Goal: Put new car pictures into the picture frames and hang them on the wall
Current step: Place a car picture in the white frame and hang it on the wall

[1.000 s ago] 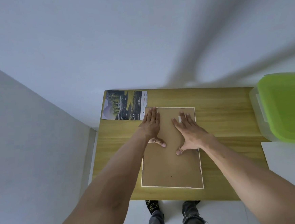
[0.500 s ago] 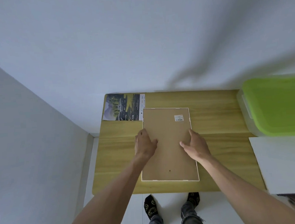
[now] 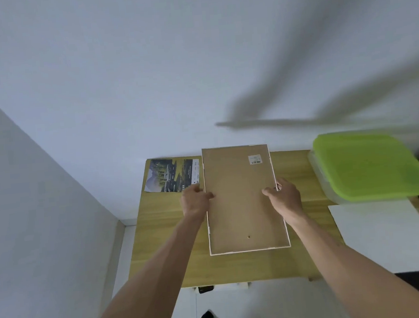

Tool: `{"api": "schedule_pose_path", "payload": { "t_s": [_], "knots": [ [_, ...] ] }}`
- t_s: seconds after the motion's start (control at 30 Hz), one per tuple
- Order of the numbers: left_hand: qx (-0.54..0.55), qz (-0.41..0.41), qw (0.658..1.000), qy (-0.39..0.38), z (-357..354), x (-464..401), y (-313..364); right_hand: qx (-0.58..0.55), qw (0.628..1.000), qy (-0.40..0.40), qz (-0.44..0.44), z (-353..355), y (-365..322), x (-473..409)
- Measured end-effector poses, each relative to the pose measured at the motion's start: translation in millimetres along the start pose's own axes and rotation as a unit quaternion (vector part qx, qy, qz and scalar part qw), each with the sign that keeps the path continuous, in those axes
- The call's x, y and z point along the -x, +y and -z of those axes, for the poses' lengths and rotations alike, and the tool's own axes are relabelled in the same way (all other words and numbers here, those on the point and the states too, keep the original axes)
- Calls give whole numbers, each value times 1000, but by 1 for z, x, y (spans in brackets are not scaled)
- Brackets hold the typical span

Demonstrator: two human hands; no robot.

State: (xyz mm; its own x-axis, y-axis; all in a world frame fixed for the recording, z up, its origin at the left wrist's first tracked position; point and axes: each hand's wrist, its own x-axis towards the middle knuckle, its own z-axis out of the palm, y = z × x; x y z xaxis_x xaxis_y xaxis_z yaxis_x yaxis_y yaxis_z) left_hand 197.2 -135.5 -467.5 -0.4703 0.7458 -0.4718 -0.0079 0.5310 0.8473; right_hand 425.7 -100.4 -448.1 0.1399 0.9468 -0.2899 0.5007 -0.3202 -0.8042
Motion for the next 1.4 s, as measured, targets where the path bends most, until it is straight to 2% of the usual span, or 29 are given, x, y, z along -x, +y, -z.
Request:
{"api": "schedule_pose_path", "payload": {
  "t_s": [0.27,0.47,0.57,0.77,0.83,1.0,1.27,1.33,1.4],
  "knots": [
    [66,-81,993,-58,1,46,65,-78,993,24,87,62,-37,12],
    [75,-161,981,-75,-10,103,108,-96,990,4,104,112,-50,21],
    [59,-204,976,-50,-21,136,125,-44,992,4,120,133,-70,30],
    [-2,-287,956,55,-51,193,139,-16,961,-67,267,159,-139,75],
    [-22,-317,945,76,-61,209,142,-14,953,-48,298,160,-160,88],
    [-13,-375,923,90,-92,251,146,71,931,57,352,174,-172,104],
    [-18,-428,904,15,-124,268,165,-40,940,108,320,222,-166,87],
    [-19,-446,894,23,-128,267,178,-64,934,113,333,239,-172,83],
    [-23,-476,877,62,-124,258,193,-85,926,103,353,256,-180,77]
  ]
}}
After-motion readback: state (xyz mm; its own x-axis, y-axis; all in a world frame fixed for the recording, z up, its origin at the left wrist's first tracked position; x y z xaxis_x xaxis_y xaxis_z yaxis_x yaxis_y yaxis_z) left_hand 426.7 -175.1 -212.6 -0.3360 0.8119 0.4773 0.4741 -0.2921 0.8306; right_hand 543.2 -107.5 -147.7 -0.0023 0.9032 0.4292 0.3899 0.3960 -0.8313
